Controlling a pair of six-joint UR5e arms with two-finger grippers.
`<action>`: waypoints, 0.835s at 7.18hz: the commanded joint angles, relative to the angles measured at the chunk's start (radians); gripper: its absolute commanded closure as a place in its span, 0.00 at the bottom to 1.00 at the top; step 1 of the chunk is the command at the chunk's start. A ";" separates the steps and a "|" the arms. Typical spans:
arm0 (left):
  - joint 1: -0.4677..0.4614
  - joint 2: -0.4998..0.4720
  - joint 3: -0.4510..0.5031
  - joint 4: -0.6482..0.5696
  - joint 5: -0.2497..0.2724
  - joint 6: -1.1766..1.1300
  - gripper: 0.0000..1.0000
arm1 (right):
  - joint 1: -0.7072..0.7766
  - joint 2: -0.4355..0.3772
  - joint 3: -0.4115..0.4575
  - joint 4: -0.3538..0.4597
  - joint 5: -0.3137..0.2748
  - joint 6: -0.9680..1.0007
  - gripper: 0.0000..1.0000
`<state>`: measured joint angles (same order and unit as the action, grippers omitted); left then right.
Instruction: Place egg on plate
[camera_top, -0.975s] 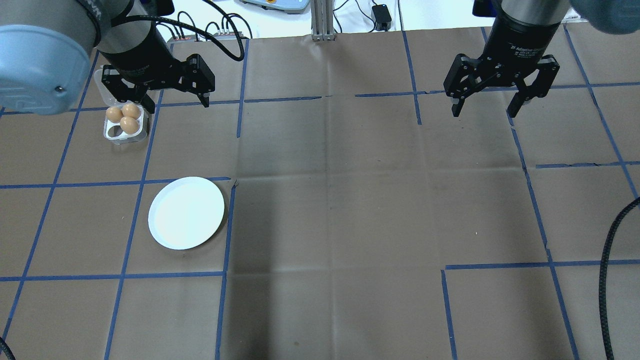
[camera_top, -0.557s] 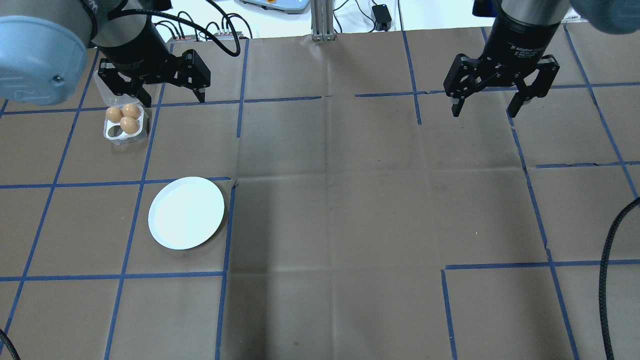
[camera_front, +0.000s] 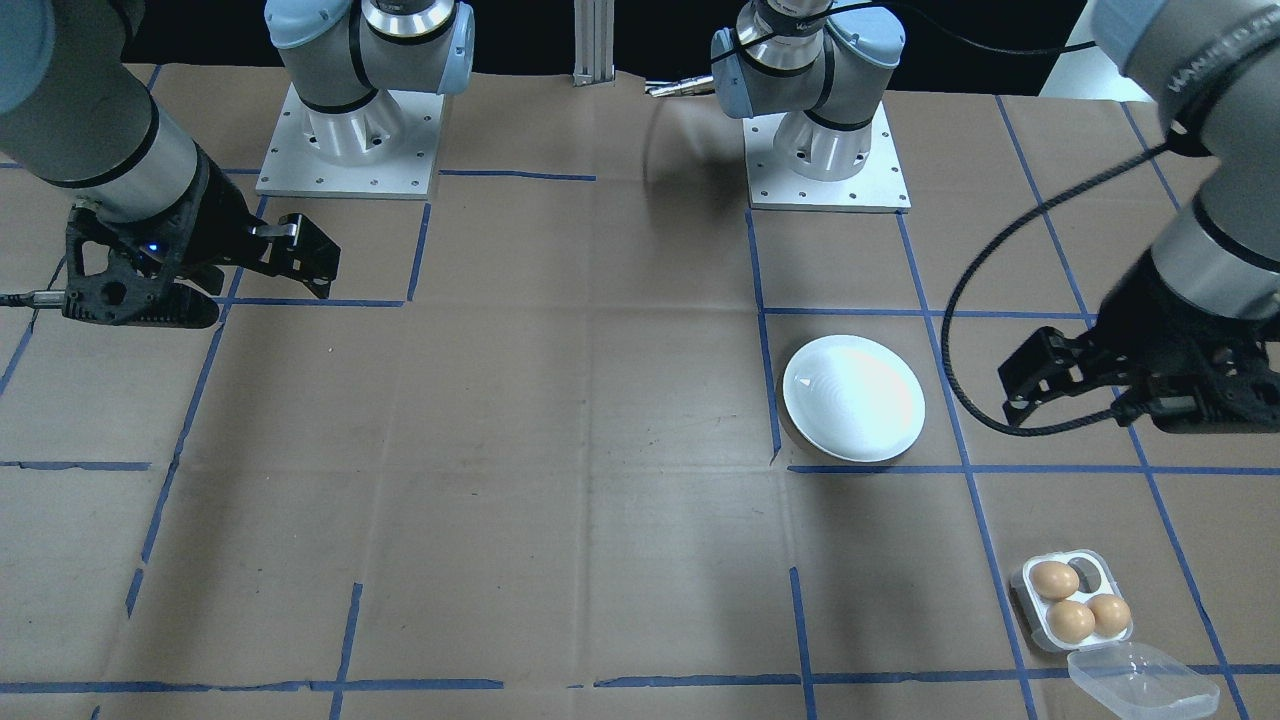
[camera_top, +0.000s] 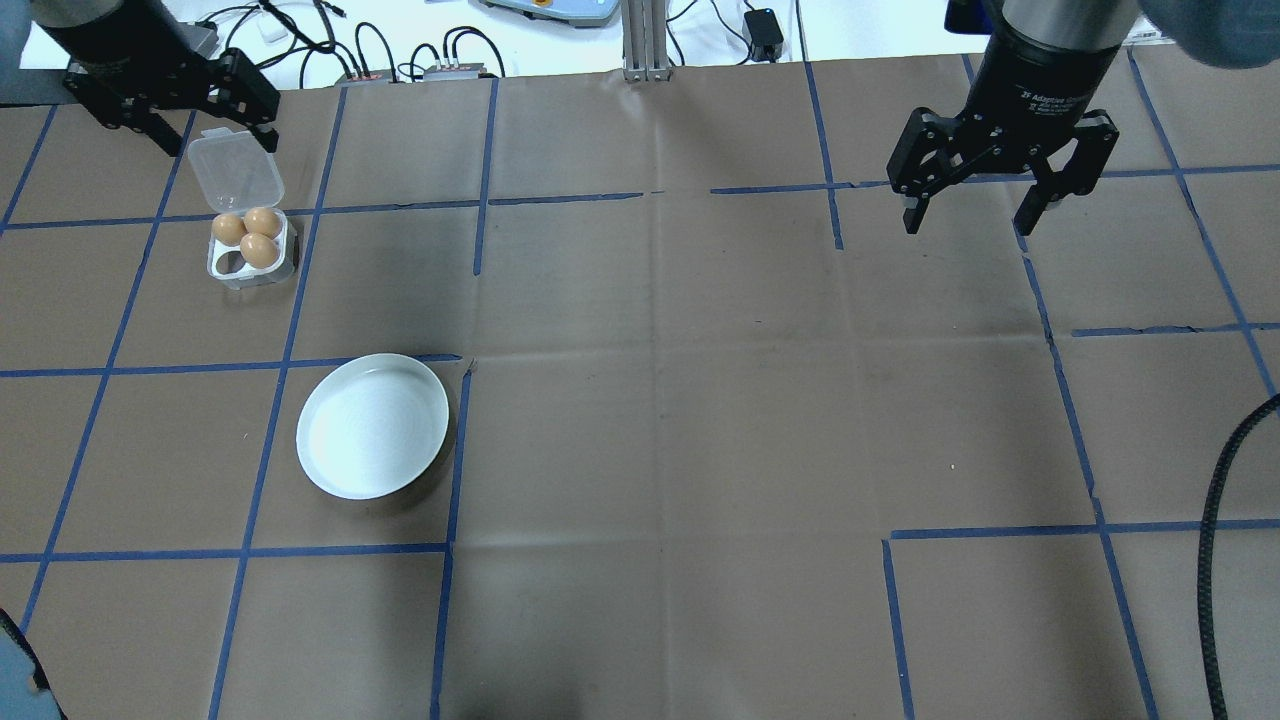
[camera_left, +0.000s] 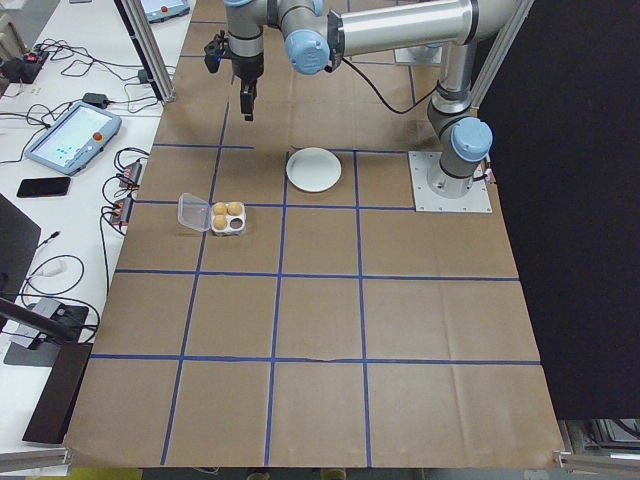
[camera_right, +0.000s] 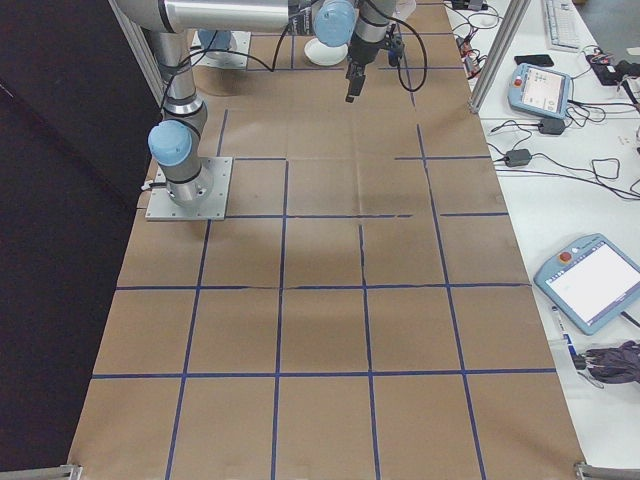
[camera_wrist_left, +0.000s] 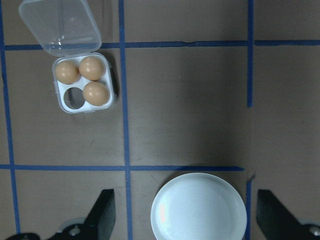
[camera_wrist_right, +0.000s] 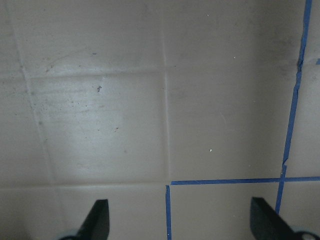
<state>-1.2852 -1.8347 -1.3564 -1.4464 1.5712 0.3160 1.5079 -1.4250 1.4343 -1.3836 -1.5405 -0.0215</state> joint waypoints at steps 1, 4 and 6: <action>0.116 -0.069 0.013 0.027 0.003 0.203 0.00 | 0.000 0.001 0.000 0.000 0.000 0.000 0.00; 0.116 -0.216 -0.017 0.219 0.004 0.206 0.00 | 0.000 0.001 0.000 0.000 -0.001 0.000 0.00; 0.116 -0.284 -0.045 0.259 0.006 0.192 0.01 | 0.000 0.000 0.000 0.000 0.000 0.000 0.00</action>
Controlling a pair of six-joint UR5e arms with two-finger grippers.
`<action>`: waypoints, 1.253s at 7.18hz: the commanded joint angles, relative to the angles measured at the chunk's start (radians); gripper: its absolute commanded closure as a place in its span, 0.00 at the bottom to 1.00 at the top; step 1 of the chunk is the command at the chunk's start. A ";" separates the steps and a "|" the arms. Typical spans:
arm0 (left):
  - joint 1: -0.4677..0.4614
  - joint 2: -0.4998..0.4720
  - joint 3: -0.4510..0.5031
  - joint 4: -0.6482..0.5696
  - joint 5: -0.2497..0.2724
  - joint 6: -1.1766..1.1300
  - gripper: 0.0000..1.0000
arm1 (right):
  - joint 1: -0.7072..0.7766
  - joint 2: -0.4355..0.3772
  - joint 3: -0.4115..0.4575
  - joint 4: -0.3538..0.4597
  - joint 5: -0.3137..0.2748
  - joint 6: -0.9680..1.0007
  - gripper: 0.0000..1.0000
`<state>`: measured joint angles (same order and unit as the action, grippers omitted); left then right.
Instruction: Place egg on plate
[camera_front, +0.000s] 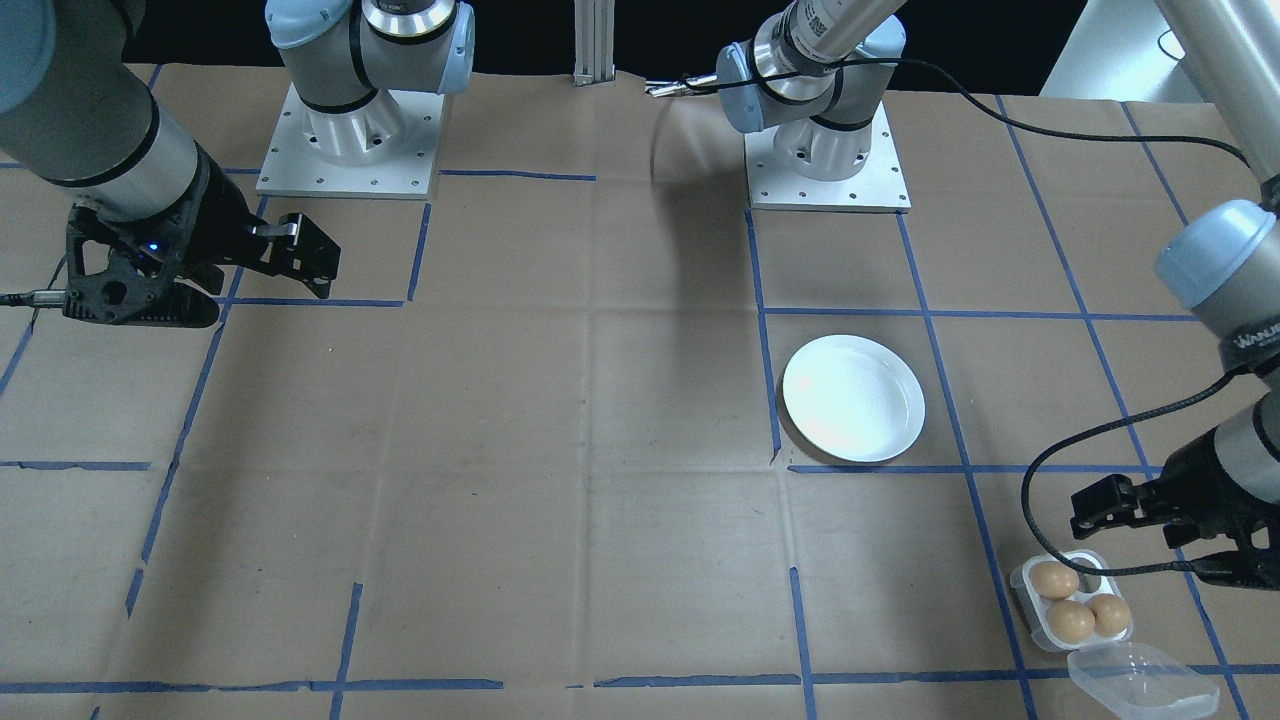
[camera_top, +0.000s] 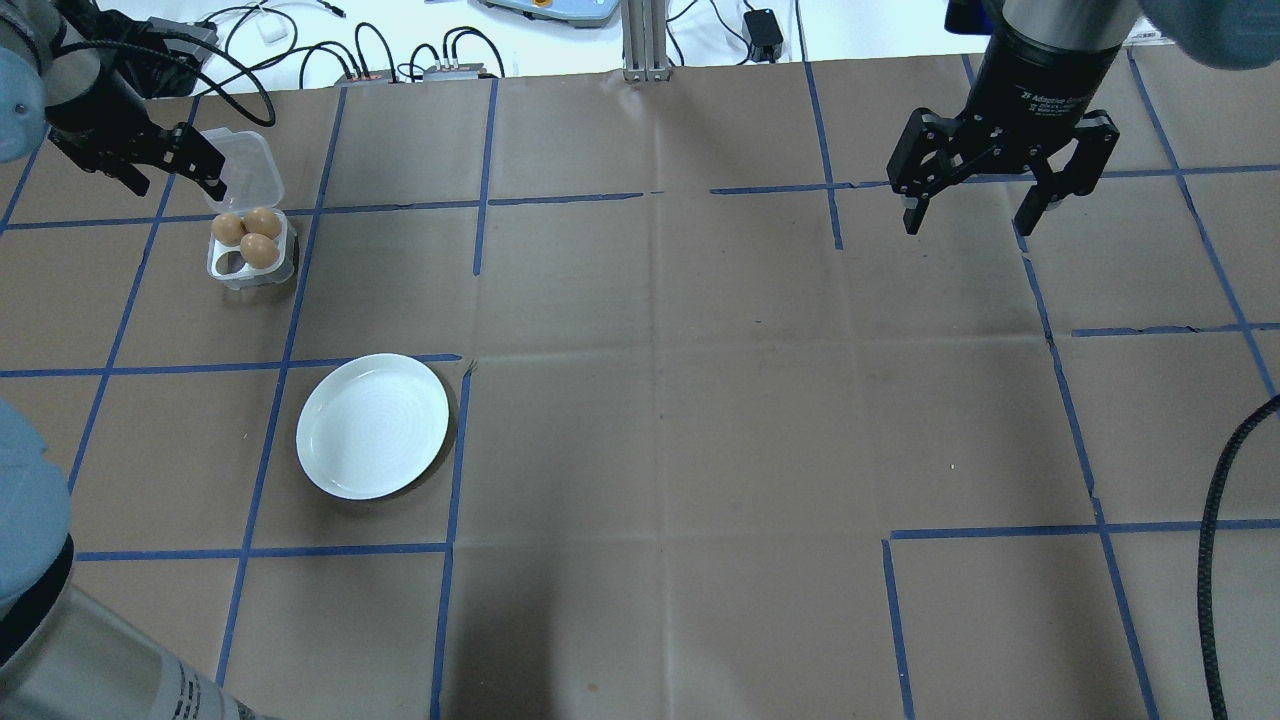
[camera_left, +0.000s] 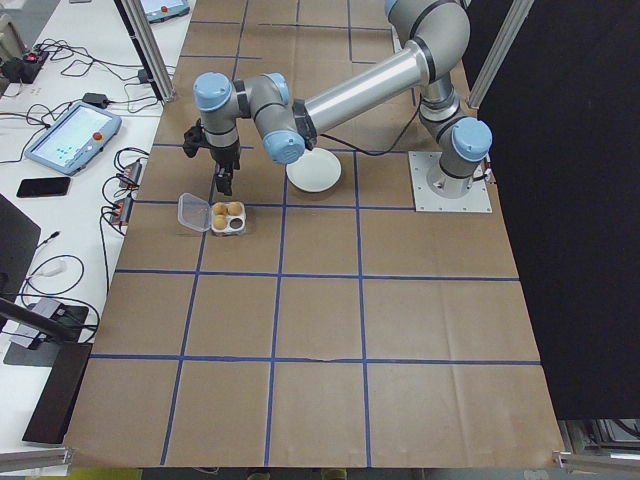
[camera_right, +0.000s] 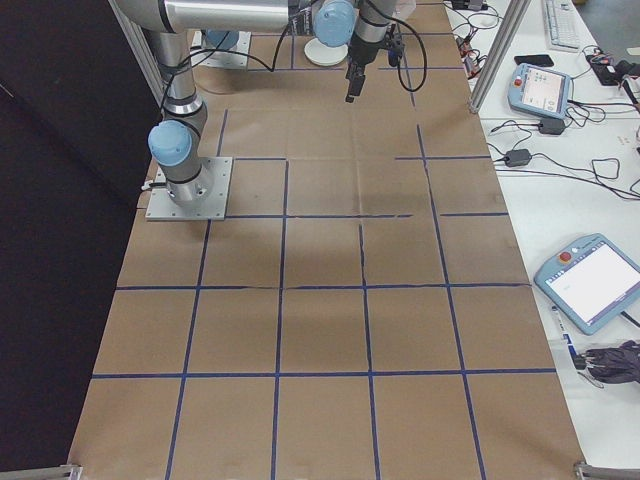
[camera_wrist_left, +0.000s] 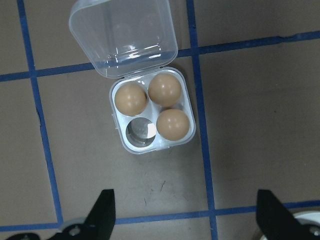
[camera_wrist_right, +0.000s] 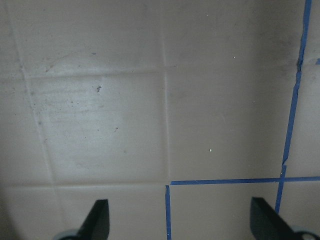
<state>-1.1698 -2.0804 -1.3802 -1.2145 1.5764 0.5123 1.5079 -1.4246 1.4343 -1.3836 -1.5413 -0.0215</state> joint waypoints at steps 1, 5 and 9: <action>0.004 -0.043 -0.087 0.121 0.002 -0.005 0.01 | 0.000 -0.001 0.000 0.000 0.001 0.000 0.00; 0.002 -0.121 -0.132 0.290 0.013 0.000 0.00 | 0.000 -0.001 0.000 0.000 0.000 0.000 0.00; -0.005 -0.113 -0.125 0.276 0.007 -0.041 0.06 | 0.000 -0.001 0.000 0.000 0.001 0.000 0.00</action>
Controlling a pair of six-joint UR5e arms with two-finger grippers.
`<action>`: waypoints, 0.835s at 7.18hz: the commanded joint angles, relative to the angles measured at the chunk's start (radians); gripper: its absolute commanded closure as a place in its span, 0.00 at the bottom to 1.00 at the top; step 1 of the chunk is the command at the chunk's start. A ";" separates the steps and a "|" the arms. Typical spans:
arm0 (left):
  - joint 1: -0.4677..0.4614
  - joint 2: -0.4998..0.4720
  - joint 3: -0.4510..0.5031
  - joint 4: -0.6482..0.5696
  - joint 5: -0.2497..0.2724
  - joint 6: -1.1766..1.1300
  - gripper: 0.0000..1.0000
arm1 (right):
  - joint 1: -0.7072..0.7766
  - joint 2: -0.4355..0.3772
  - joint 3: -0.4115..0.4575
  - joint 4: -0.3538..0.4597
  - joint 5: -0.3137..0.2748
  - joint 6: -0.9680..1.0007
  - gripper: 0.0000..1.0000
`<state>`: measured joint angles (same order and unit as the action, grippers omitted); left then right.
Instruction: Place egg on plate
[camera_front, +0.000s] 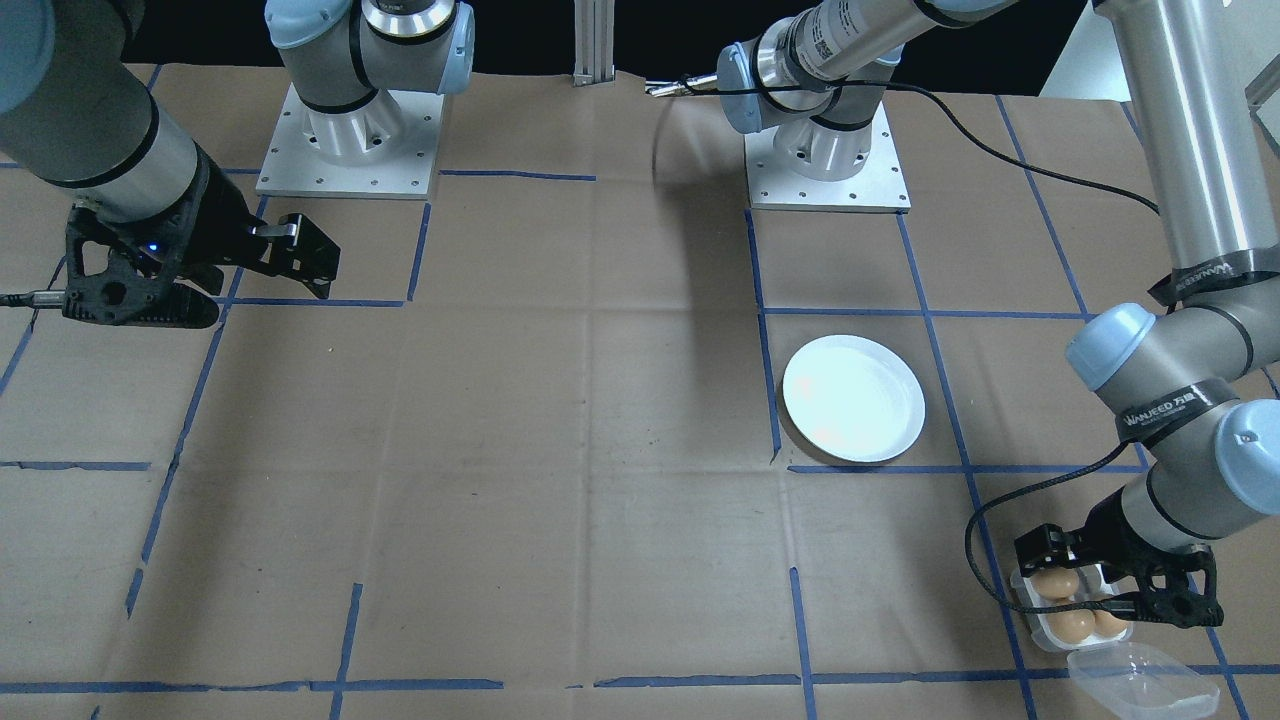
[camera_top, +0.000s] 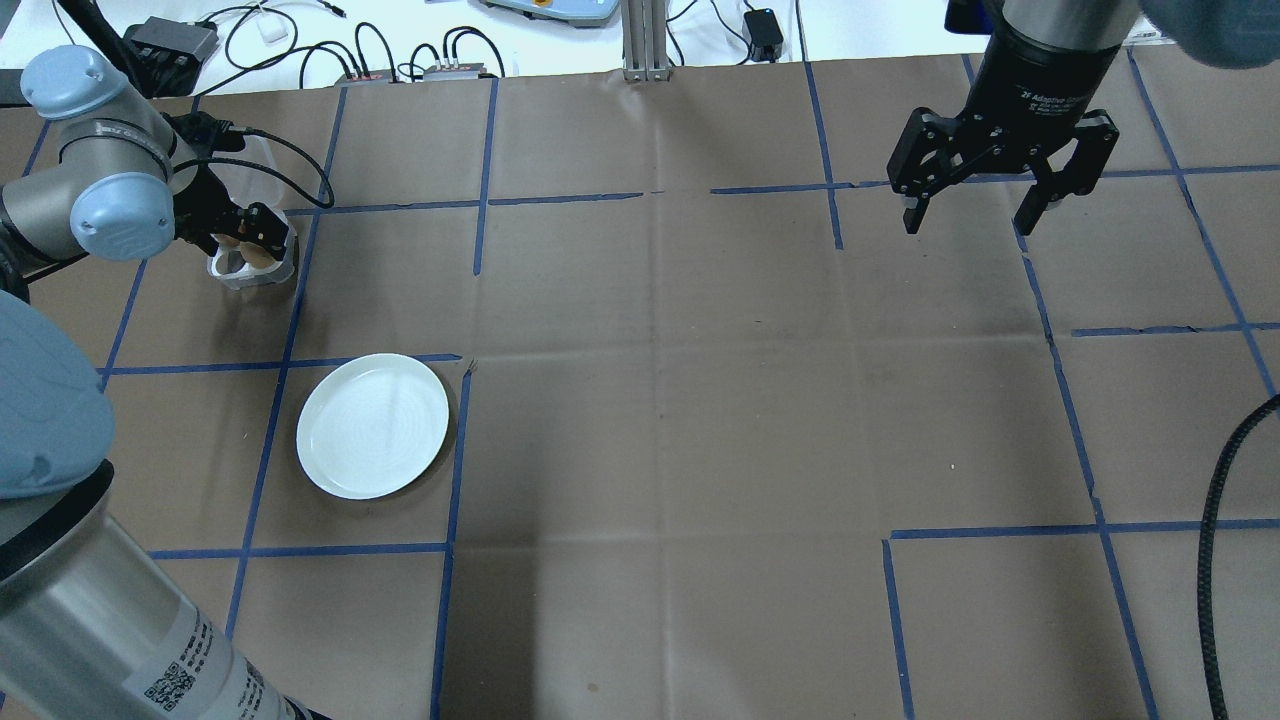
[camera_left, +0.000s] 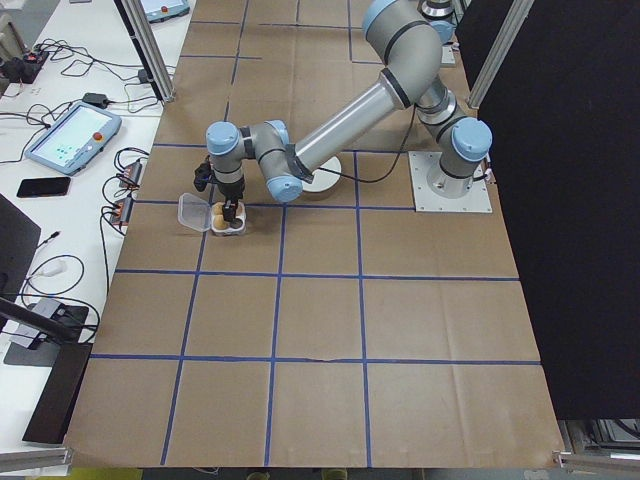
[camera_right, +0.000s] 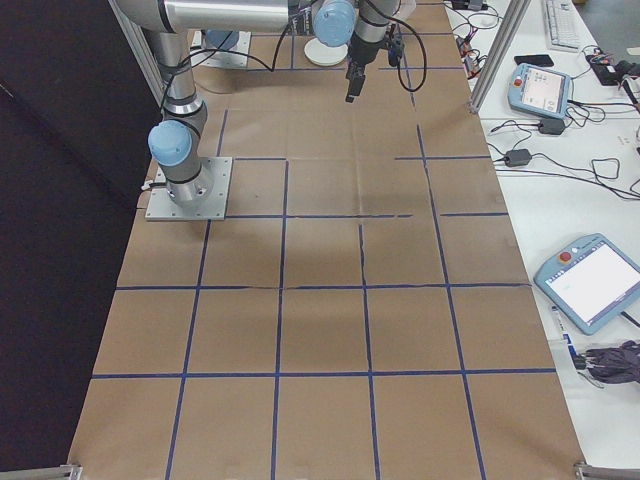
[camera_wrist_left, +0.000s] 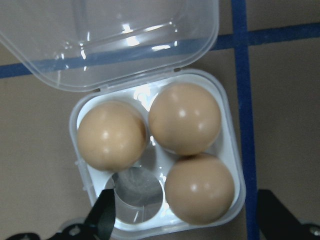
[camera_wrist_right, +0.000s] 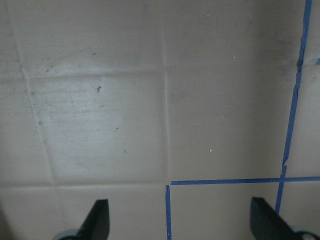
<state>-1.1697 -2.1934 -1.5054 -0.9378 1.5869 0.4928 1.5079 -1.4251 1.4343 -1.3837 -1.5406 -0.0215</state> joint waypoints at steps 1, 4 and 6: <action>-0.005 0.000 0.001 -0.001 -0.005 -0.026 0.11 | 0.000 0.000 0.000 0.000 -0.001 0.000 0.00; -0.005 0.004 0.001 -0.001 -0.010 -0.026 0.38 | 0.000 0.000 0.000 0.000 0.000 0.000 0.00; -0.007 0.008 -0.001 -0.001 -0.013 -0.028 0.53 | 0.000 0.000 0.000 0.000 -0.001 0.000 0.00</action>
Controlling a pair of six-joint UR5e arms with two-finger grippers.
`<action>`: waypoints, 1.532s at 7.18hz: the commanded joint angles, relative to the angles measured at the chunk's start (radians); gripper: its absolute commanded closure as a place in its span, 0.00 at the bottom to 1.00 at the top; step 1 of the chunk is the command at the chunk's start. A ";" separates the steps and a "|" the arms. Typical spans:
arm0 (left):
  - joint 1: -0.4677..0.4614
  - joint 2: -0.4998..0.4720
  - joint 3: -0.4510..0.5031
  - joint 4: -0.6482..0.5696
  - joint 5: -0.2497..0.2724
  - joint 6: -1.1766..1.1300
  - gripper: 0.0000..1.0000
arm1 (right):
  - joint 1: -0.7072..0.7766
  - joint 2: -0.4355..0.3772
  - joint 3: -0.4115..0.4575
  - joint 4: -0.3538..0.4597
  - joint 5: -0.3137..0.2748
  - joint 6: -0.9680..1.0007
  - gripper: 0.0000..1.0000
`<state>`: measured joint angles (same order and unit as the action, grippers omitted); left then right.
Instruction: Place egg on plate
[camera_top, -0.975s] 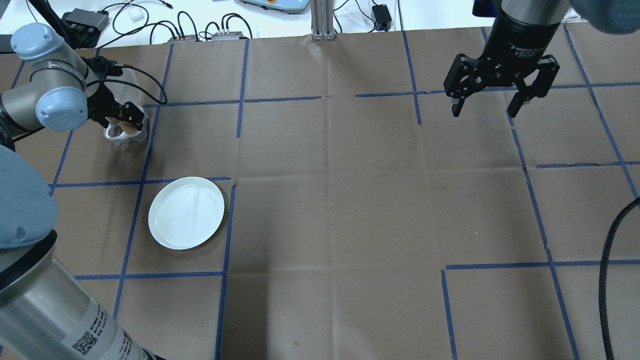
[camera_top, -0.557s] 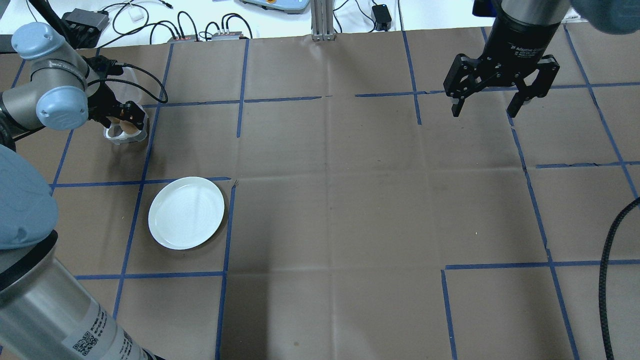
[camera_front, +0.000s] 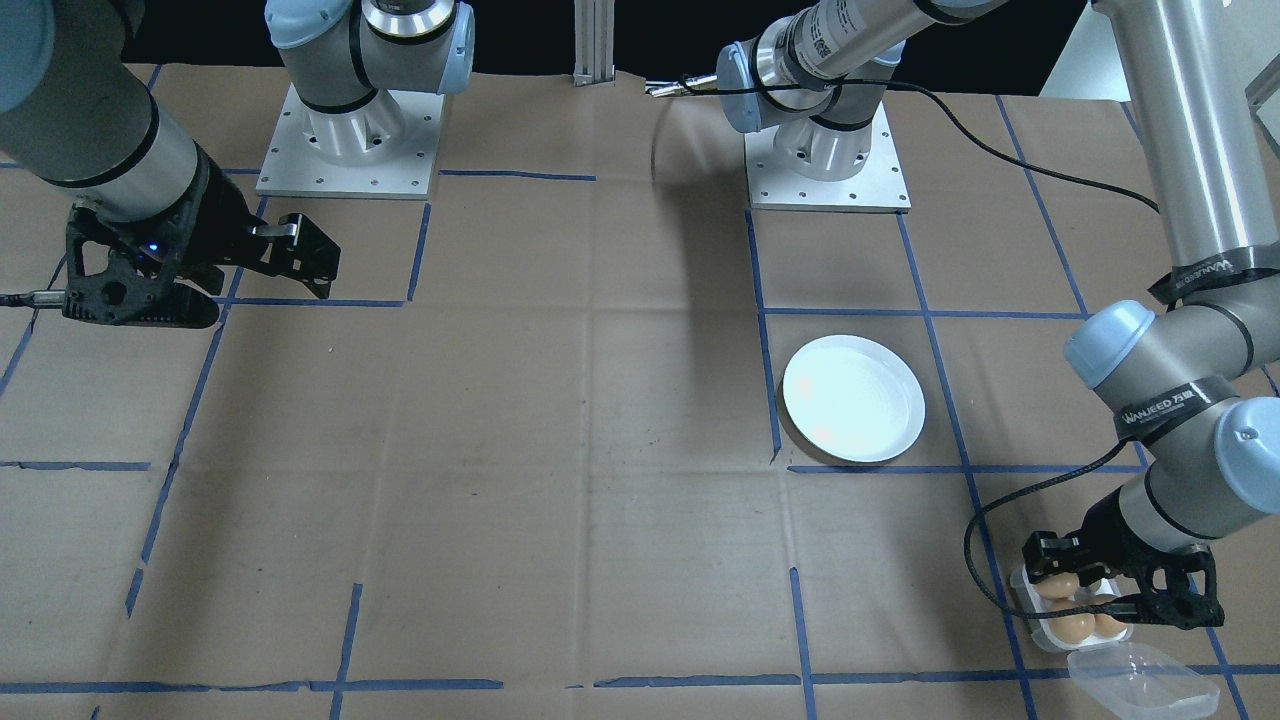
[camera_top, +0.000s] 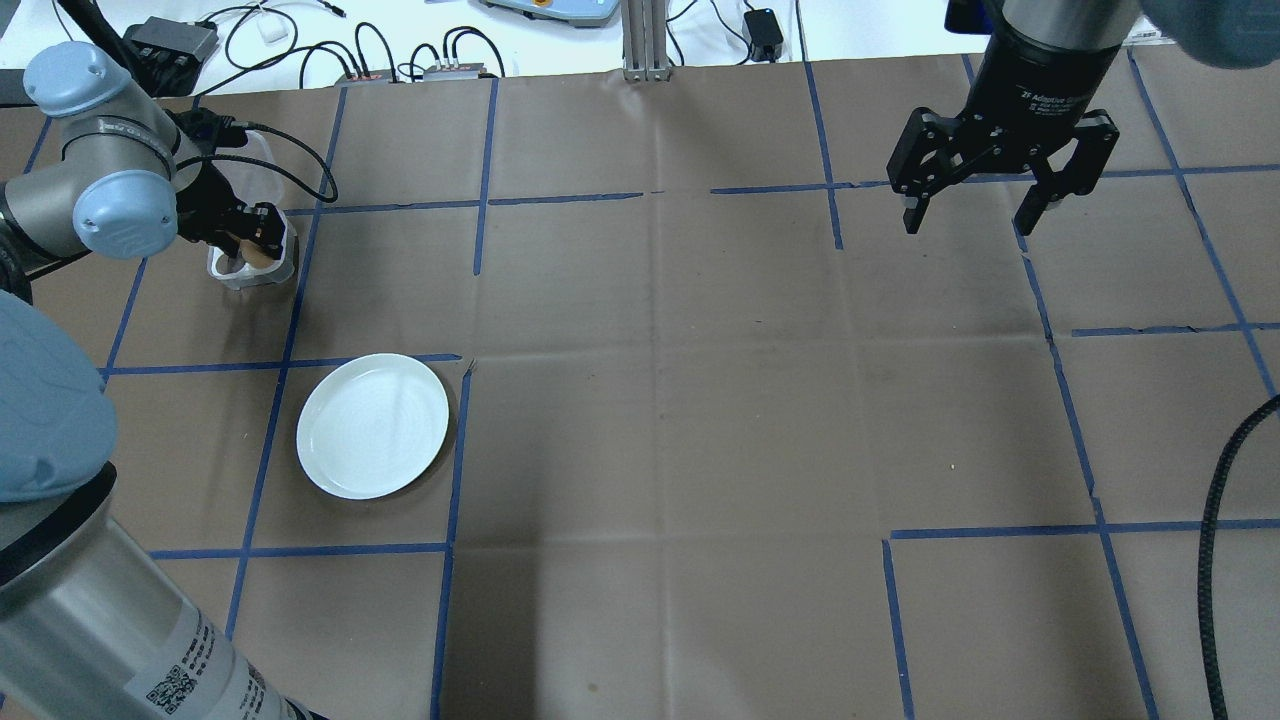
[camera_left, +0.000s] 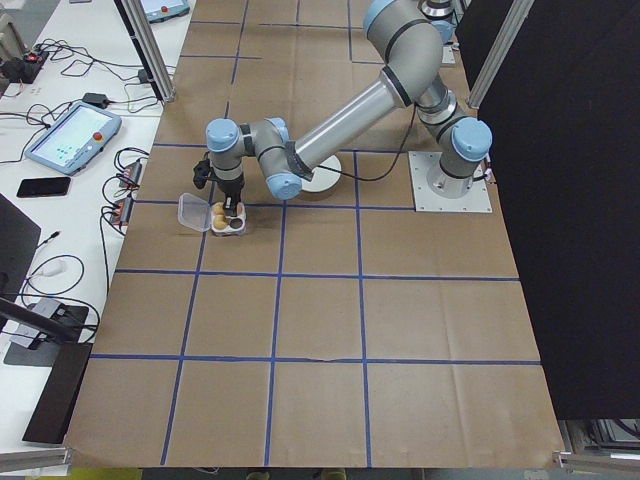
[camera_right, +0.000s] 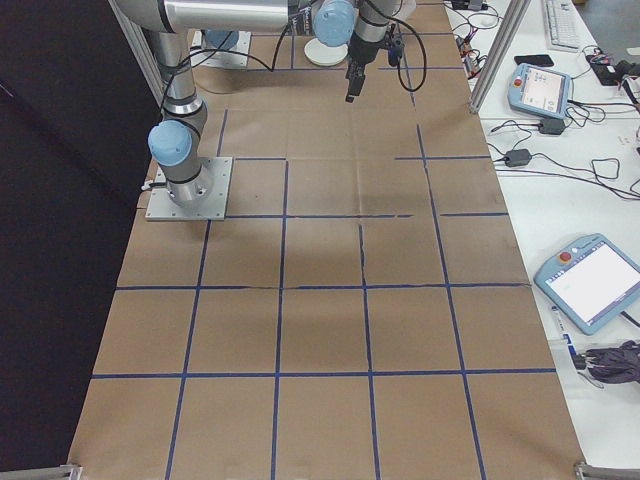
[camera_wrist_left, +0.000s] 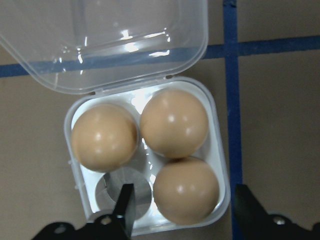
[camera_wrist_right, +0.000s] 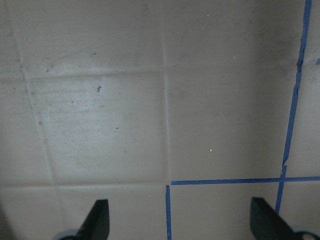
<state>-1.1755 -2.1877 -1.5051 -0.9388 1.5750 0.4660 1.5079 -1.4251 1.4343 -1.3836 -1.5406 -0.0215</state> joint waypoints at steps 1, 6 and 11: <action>-0.003 0.003 -0.001 0.000 -0.001 -0.003 0.62 | 0.000 0.000 0.000 0.000 -0.001 0.000 0.00; -0.004 0.072 -0.001 -0.066 0.006 -0.023 0.77 | 0.000 0.000 0.000 0.000 0.000 0.000 0.00; -0.109 0.323 -0.183 -0.235 0.000 -0.206 0.77 | 0.000 0.002 0.000 0.000 0.000 0.000 0.00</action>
<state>-1.2278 -1.9277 -1.6019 -1.1589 1.5792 0.3296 1.5079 -1.4249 1.4343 -1.3837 -1.5410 -0.0215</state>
